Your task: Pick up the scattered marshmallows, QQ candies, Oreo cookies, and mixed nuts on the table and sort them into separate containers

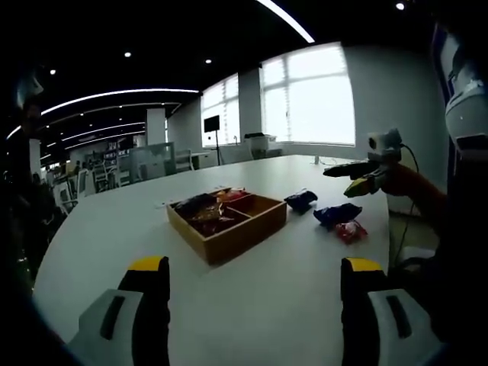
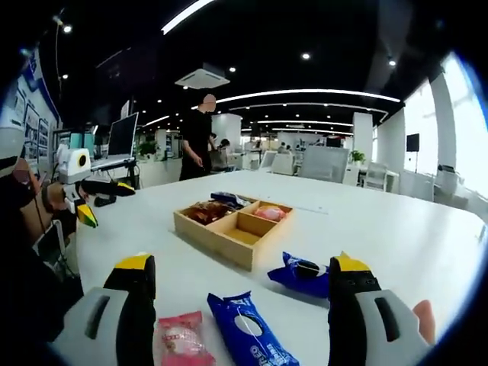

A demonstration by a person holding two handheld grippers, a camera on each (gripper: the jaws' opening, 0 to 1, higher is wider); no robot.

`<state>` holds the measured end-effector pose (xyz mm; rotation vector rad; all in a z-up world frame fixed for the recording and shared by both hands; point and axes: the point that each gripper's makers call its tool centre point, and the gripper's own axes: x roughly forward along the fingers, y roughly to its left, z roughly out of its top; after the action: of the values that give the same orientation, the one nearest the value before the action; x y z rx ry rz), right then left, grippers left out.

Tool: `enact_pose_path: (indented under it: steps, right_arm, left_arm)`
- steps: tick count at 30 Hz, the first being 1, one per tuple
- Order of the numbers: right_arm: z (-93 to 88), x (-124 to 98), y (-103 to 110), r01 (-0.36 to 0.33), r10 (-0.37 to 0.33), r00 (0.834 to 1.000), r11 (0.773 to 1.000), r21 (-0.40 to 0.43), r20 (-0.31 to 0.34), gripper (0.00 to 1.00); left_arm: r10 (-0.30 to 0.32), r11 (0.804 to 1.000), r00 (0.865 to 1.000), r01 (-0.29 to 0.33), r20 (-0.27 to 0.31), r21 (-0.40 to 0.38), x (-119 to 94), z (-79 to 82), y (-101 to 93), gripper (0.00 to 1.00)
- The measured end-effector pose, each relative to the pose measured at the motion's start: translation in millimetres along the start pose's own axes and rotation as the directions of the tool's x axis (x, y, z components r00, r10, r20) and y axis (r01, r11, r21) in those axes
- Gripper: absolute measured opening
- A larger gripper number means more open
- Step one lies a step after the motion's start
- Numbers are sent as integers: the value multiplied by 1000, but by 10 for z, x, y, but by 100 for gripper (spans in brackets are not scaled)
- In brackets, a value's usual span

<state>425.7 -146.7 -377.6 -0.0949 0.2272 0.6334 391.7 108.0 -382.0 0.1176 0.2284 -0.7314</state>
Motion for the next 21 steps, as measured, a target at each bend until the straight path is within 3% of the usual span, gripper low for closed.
enact_pose_path:
  steps: [21]
  right_arm:
    - [-38, -223, -90, 49, -49, 999, 999, 8, -13, 89]
  left_arm:
    - [-16, 1000, 1000, 16, 7, -7, 7, -7, -75, 97]
